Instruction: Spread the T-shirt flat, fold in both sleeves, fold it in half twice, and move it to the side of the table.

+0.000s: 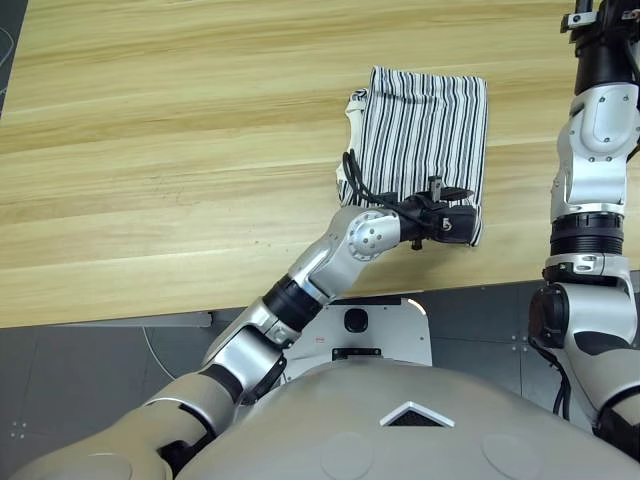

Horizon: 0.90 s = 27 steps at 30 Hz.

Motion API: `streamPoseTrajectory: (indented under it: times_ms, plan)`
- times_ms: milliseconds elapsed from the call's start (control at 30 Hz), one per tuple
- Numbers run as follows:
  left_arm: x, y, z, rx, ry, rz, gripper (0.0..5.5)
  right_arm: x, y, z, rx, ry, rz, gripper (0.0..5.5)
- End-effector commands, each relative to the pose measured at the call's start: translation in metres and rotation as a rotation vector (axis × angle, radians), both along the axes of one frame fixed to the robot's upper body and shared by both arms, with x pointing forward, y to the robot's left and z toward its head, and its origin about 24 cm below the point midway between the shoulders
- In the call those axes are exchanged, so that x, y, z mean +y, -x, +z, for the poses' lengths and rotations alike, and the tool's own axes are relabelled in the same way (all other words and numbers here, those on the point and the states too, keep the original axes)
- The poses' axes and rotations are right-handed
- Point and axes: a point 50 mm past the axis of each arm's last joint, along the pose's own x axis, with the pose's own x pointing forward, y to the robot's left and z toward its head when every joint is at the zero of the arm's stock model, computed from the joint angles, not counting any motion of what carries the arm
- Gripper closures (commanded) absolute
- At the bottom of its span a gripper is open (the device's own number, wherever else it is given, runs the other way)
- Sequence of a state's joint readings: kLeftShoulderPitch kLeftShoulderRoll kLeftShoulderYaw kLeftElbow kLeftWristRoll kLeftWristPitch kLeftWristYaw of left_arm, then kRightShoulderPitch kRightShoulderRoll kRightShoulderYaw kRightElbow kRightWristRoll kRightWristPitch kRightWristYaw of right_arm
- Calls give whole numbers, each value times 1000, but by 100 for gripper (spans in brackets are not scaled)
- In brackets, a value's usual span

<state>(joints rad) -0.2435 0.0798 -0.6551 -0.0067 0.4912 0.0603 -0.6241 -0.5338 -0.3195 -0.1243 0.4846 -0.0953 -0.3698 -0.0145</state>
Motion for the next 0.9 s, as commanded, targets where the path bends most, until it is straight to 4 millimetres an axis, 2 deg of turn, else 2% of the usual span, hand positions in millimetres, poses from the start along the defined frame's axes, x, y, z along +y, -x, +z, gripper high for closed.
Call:
streamPoseTrajectory:
  times_ms: [33,67,133,200,233,300,367,467,567,633,700,767,900]
  plan:
    - [24,2,10,-11,-16,53,313,0,-1,1,-3,-4,1,345]
    - [33,2,11,7,-22,67,286,0,-1,1,-3,-3,-1,345]
    - [56,0,30,3,35,86,252,4,-1,-2,9,50,42,345]
    - [79,-6,54,-91,64,103,215,14,3,-9,34,194,148,345]
    - [93,-13,68,-172,53,124,215,16,6,-15,59,301,203,345]
    - [129,-35,92,-353,-9,203,215,8,18,-27,123,522,294,345]
    - [163,-55,102,-472,-109,256,181,-11,31,-36,190,714,366,328]
    - [206,-79,88,-569,-287,243,128,-41,56,-47,299,972,504,273]
    - [223,-78,59,-581,-367,57,70,-59,76,-51,350,1114,653,209]
    - [224,-73,35,-522,-387,-34,42,-67,81,-51,336,1216,677,179]
    - [220,-65,7,-463,-437,-143,15,-68,85,-59,338,1312,727,146]
    - [215,-58,-11,-444,-457,-225,2,-66,87,-68,322,1399,778,126]
    - [198,-51,-37,-478,-503,-348,2,-61,90,-84,264,1547,858,126]
